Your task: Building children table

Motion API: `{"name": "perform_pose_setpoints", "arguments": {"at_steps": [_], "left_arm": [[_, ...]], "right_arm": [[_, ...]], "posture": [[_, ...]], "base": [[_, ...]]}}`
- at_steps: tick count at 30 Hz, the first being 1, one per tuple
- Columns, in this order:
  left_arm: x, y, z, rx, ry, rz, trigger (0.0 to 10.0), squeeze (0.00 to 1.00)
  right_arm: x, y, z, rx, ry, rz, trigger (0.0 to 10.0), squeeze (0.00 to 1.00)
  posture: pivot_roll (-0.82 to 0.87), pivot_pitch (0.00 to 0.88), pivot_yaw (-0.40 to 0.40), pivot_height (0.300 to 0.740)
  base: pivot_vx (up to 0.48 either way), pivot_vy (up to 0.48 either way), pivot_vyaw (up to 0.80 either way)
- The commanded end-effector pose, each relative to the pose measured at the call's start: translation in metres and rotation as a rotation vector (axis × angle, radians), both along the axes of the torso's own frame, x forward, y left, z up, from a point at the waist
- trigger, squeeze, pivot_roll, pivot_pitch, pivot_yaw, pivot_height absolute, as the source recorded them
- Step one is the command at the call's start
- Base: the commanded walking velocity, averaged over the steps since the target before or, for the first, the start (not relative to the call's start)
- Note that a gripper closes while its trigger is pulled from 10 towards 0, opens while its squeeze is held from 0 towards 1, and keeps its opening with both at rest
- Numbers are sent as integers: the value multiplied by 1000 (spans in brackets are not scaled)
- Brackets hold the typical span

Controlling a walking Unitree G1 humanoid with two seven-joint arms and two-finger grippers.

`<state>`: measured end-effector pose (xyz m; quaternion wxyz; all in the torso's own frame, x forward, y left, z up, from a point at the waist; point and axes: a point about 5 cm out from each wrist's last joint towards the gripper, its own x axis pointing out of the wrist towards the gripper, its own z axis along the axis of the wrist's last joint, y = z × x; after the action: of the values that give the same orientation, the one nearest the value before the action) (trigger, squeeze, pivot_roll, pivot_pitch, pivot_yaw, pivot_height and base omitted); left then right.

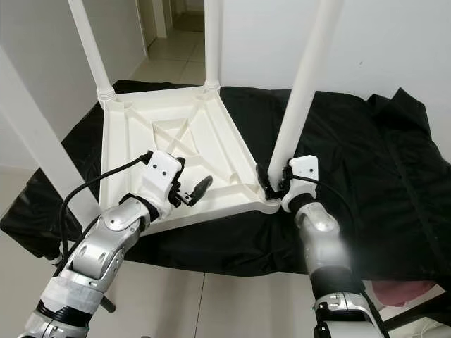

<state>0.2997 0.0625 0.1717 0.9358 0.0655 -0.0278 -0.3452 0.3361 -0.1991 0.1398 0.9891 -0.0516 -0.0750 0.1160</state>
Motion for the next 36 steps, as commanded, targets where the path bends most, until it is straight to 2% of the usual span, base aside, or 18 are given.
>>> {"name": "perform_pose_setpoints", "arguments": {"at_steps": [1, 3, 7, 10, 11, 16, 17, 19, 20, 27, 33, 34, 35, 36], "left_arm": [[-1, -3, -3, 7, 31, -22, 10000, 0], [-6, -9, -4, 1, 59, -87, 10000, 0], [-8, -11, -8, 27, 57, -112, 10000, 0], [-8, -11, -9, 28, 61, -120, 10000, 0], [-15, -15, -9, 15, 61, -195, 10000, 0], [-20, -18, -11, 53, 42, -212, 10000, 0], [-26, -20, -12, 21, 64, -256, 10000, 0], [-29, -21, -12, 9, 72, -278, 10000, 0], [-31, -22, -12, -1, 88, -299, 10000, 0], [-31, -21, -16, 24, 97, -323, 10000, 0], [-24, -18, -19, 49, 97, -273, 10000, 0], [-22, -17, -19, 52, 101, -256, 10000, 0], [-22, -17, -19, 52, 101, -256, 10000, 0], [-21, -17, -19, 51, 104, -250, 10000, 0]], "right_arm": [[-1, -6, -2, -4, 3, -28, 10000, 0], [-4, 1, -2, -14, -8, 14, 10000, 0], [-8, 11, -3, -33, -16, 96, 10000, 0], [-9, 12, -3, -42, -19, 122, 10000, 0], [-11, 10, -5, -52, -9, 153, 10000, 0], [-10, 6, -4, -58, -7, 157, 9843, 0], [-10, 3, -4, -60, 2, 166, 3059, 0], [-10, 2, -5, -64, 6, 169, 3059, 0], [-9, -1, -5, -67, 11, 167, 0, 0], [-8, -6, -5, -64, 22, 167, 0, 0], [-9, -8, -5, -56, 24, 142, 0, 0], [-10, -8, -2, -34, 9, 114, 2980, 0], [-10, -8, -2, -34, 9, 114, 2980, 0], [-9, -7, -1, 4, 9, 98, 10000, 0]], "posture": [[-5, 0, 22, 740], [-11, 0, 23, 740], [-13, 0, 26, 740], [-12, 0, 26, 740], [-9, 0, 25, 740], [-10, 0, 27, 740], [-11, 0, 29, 740], [-11, 0, 29, 740], [-12, 0, 26, 740], [-12, 0, 25, 740], [-19, 0, 24, 740], [-25, 0, 23, 740], [-25, 0, 23, 740], [-27, 0, 23, 740]], "base": [[0, 0, 0], [0, 0, 0], [0, 0, 0], [0, 0, 0], [0, 0, 0], [0, 0, 0], [0, 0, 0], [0, 0, 0], [0, 0, 0], [0, 0, 0], [0, 0, 0], [0, 0, 0], [0, 0, 0], [0, 0, 0]]}}
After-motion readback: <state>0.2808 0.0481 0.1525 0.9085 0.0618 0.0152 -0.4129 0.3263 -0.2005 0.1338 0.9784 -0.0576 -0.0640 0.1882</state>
